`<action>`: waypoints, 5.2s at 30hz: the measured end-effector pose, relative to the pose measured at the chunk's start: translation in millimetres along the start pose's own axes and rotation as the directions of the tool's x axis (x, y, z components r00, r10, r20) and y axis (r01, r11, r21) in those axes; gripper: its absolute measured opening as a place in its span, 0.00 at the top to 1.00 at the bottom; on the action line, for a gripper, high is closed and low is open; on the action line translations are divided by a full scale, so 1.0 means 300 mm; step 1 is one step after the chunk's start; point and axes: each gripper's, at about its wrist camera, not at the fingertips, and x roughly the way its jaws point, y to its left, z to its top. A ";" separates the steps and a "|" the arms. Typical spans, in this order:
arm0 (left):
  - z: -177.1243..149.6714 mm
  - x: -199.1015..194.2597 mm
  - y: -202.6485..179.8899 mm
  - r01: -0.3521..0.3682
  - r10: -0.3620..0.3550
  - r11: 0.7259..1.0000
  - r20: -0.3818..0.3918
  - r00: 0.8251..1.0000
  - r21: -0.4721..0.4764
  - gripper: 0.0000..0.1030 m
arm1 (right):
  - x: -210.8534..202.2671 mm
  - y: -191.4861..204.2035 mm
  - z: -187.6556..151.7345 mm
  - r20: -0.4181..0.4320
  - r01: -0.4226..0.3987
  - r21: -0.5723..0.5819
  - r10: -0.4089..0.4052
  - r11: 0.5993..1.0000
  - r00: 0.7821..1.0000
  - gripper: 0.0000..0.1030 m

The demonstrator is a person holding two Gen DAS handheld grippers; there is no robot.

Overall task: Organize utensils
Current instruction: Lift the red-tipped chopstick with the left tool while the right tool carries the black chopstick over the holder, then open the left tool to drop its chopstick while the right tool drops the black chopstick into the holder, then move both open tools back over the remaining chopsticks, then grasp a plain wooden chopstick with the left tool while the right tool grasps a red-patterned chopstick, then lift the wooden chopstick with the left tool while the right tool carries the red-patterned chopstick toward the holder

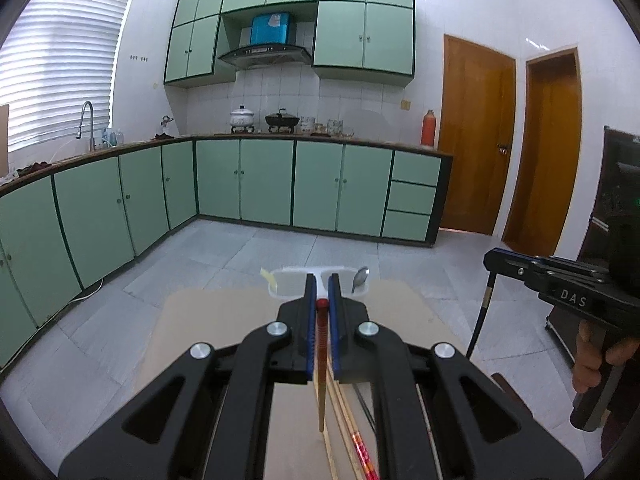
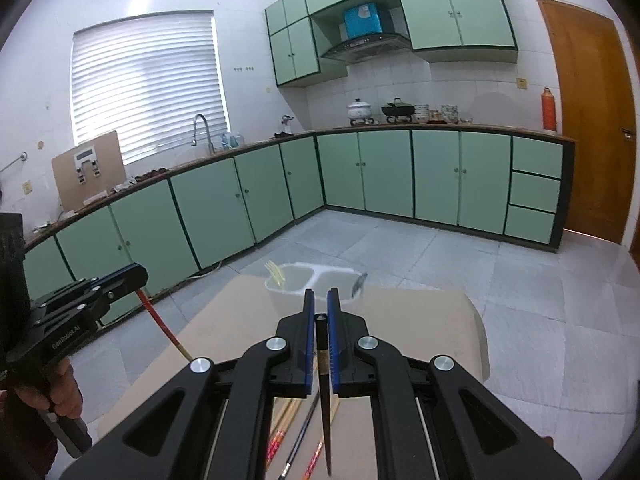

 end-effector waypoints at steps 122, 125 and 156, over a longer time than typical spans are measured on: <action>-0.741 0.151 -0.055 -0.139 0.140 0.990 -0.399 0.906 0.032 0.64 | 0.142 0.106 -0.796 -0.253 0.241 0.097 -0.210 0.966 0.944 0.94; -0.740 0.157 -0.071 -0.144 0.150 0.989 -0.392 0.908 0.044 0.81 | 0.141 0.107 -0.795 -0.250 0.242 0.097 -0.212 0.965 0.945 0.94; -0.389 -0.042 -0.029 -0.159 0.161 0.987 -0.093 0.983 0.028 0.94 | -0.033 0.127 -0.465 -0.046 0.197 0.006 -0.197 0.980 0.979 0.94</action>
